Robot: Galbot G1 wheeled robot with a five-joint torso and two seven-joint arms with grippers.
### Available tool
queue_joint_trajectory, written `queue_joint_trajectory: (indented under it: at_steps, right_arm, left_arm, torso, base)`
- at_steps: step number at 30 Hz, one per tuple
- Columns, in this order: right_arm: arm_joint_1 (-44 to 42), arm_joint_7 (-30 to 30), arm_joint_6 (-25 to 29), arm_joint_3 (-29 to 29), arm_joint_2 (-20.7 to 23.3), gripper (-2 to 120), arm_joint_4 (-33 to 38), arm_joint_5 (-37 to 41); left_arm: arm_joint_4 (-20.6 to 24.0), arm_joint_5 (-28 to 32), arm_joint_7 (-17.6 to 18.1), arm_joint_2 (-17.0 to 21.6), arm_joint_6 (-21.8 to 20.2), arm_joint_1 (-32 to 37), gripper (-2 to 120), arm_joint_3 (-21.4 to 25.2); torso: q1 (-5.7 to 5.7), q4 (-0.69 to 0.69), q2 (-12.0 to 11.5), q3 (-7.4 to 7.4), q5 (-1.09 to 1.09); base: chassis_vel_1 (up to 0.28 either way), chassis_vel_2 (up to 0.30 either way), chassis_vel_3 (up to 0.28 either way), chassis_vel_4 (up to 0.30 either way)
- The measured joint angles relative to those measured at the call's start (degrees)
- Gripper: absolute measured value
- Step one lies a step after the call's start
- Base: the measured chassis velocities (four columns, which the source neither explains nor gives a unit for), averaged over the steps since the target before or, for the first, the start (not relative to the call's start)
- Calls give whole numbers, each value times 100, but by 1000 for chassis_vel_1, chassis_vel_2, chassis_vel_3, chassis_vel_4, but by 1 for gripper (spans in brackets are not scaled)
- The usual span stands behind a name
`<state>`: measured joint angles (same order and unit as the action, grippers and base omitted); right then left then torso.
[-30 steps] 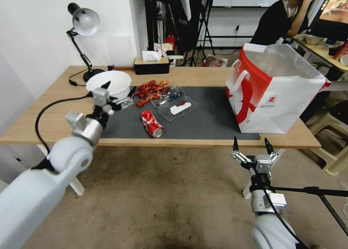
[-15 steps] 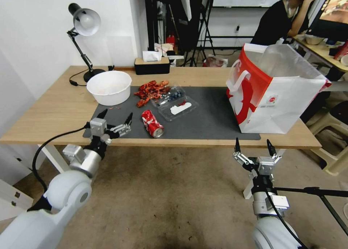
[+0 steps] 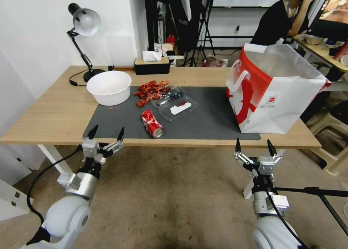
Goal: Pick up the trash from the table and place it into the takeout bag.
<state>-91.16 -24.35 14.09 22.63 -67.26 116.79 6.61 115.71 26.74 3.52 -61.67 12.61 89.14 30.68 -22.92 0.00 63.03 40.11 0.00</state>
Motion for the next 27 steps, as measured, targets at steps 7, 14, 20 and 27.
queue_joint_trajectory:
  at_steps: [7,14,20,27]
  right_arm:
    - [1,2,8,-3,-5,100,-8,0]
    - [-2,2,11,-6,-5,100,-10,0]
    - [-2,5,21,-14,-19,100,-30,0]
    - [19,9,16,-25,-27,100,-35,-12]
  left_arm:
    - [-105,-98,-8,-109,161,214,100,-37]
    - [-130,-131,-8,-96,179,158,100,-71]
    - [-16,-152,-10,-5,50,-24,100,-224]
    - [236,293,41,200,-468,-561,100,-723]
  torso:
    - [0,0,0,0,-1]
    - [0,0,0,0,0]
    - [0,0,0,0,0]
    - [0,0,0,0,0]
  base:
    - [0,0,0,0]
    - [0,0,0,0]
    - [0,0,0,0]
    - [0,0,0,0]
